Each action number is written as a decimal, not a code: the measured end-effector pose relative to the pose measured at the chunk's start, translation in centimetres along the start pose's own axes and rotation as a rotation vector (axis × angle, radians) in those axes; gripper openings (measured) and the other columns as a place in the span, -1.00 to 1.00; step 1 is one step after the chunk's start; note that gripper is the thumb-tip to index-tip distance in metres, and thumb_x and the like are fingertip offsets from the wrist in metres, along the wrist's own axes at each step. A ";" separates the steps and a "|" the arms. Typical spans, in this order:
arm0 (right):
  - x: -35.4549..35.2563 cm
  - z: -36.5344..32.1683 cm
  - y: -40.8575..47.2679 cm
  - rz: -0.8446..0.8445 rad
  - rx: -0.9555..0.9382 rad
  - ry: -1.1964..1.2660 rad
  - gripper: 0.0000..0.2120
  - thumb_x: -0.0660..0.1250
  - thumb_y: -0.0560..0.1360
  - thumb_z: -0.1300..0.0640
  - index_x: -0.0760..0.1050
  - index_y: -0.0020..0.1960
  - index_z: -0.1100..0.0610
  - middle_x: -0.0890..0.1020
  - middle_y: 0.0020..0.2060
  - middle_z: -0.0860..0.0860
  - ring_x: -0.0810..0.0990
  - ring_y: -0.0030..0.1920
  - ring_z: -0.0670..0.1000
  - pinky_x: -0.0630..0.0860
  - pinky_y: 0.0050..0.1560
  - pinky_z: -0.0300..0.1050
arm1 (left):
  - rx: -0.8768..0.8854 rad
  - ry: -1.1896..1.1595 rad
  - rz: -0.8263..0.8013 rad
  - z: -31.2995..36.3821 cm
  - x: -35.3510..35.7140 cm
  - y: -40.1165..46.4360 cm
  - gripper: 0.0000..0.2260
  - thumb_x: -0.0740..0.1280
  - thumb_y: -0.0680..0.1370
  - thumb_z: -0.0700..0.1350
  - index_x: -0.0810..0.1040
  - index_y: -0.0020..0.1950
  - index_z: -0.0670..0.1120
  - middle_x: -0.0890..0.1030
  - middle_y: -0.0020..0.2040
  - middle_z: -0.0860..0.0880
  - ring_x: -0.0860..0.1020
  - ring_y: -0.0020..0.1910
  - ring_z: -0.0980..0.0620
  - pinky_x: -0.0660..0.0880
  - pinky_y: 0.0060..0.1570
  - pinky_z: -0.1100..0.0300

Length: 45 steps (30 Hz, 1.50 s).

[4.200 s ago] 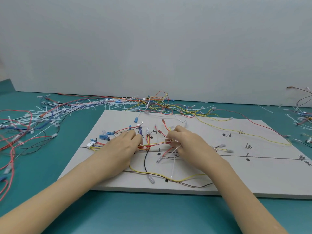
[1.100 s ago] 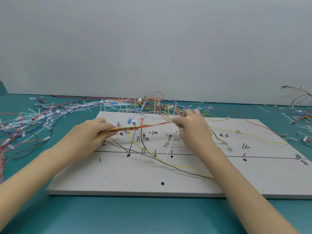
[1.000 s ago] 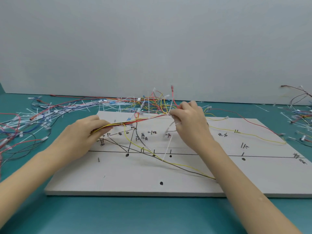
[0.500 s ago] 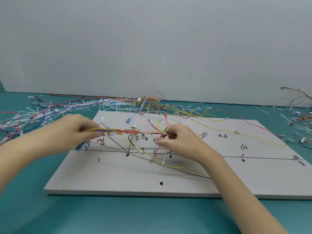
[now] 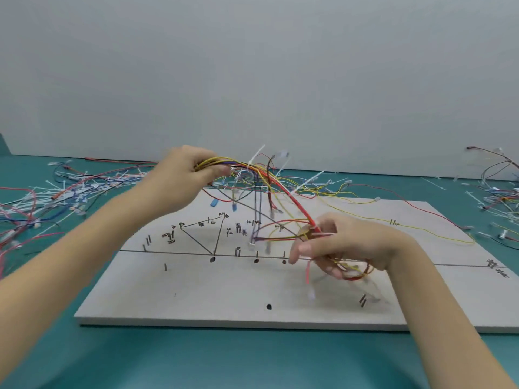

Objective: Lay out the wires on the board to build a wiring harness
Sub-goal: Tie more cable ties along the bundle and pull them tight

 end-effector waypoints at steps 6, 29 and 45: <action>-4.3 1.9 -1.5 0.499 0.153 -0.247 -0.82 0.47 0.41 -0.05 0.69 -0.15 0.05 0.39 -0.59 -0.06 0.31 -0.54 -0.08 0.28 -0.45 -0.32 | 0.070 -0.038 -0.021 0.2 2.5 -1.4 -0.80 0.36 0.55 0.02 0.56 -0.26 0.02 0.44 -0.46 0.03 0.33 -0.45 0.12 0.25 -0.37 0.18; 2.2 -1.7 3.7 1.060 -0.627 -0.748 -0.55 0.00 0.46 0.32 0.68 -0.02 0.26 0.52 -0.14 0.20 0.51 -0.16 0.23 0.51 -0.18 0.12 | -0.431 -1.414 0.018 -0.1 2.0 1.1 -0.64 0.10 0.50 -0.41 0.50 0.24 -0.25 0.62 0.13 -0.18 0.64 0.09 -0.13 0.59 0.09 0.06; 1.0 0.2 4.4 1.049 -0.217 -0.603 -0.42 0.35 0.22 0.33 0.57 0.23 0.07 0.54 -0.14 -0.15 0.30 -0.04 0.01 0.35 0.02 -0.04 | -0.402 -1.613 0.110 1.7 4.8 1.5 -0.60 0.15 0.47 -0.52 0.59 0.06 -0.11 0.67 -0.07 -0.16 0.68 -0.13 0.02 0.59 -0.18 0.28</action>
Point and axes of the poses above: each hand's wrist, its own y-axis towards the middle knuckle, its own x-axis out of the palm, z = x × y, the point moved 2 cm from there along y, towards the middle knuckle
